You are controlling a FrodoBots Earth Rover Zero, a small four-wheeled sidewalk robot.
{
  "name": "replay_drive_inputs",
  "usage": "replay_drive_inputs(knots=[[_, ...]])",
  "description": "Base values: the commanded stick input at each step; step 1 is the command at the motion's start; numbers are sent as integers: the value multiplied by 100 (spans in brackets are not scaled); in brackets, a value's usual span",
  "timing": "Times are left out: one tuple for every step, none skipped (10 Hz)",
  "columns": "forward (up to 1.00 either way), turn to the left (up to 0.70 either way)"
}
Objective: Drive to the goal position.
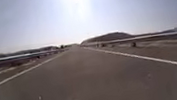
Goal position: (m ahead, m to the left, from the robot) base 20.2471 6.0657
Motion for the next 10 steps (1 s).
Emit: replay_drive_inputs(knots=[[70, 9], [70, 0], [70, 0], [70, 0], [70, 0], [70, 0], [70, 0], [70, 0], [70, 0], [70, 0]])
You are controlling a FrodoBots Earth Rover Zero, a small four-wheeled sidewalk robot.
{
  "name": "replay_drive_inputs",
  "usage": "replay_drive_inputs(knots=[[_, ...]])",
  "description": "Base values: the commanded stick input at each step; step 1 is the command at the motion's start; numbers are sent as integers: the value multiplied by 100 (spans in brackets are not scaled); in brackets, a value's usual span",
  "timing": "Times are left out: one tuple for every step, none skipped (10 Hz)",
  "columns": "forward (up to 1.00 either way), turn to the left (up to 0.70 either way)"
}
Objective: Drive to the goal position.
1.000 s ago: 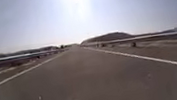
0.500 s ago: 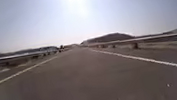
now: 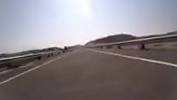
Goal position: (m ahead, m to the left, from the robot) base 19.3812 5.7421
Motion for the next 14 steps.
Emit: replay_drive_inputs(knots=[[70, 0], [70, 0], [70, 0], [70, 0], [70, 27], [70, 35], [70, 35], [70, 18], [70, 0], [70, 0], [70, 0], [70, 0], [70, 0], [70, 0]])
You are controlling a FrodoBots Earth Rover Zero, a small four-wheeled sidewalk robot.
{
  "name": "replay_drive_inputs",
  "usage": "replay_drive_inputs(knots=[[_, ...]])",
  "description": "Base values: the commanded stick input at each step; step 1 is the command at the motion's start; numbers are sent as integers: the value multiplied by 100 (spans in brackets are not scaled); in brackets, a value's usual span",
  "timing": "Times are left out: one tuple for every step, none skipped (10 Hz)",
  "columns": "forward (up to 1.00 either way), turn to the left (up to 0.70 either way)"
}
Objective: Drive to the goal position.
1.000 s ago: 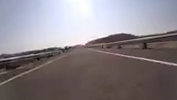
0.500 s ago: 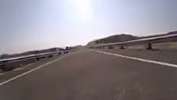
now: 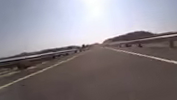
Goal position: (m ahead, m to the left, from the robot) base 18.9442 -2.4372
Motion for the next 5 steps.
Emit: replay_drive_inputs(knots=[[70, 0], [70, 0], [70, 0], [70, 0], [70, 0]])
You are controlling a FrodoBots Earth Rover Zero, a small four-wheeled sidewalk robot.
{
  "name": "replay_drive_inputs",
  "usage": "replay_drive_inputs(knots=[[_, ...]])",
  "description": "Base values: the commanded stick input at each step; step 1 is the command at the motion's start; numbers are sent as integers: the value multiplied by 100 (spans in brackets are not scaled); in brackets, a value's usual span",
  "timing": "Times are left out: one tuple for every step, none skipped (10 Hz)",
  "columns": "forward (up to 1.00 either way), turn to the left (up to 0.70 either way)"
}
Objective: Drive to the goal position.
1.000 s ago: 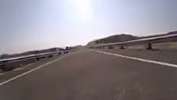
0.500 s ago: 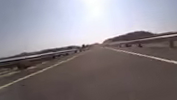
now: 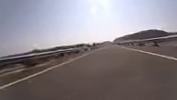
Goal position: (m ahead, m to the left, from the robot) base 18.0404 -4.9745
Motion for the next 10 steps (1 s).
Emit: replay_drive_inputs(knots=[[70, 0], [70, 0], [70, 0], [70, 0], [70, 0], [70, -3], [70, -35], [70, -33], [70, -6], [70, 0]])
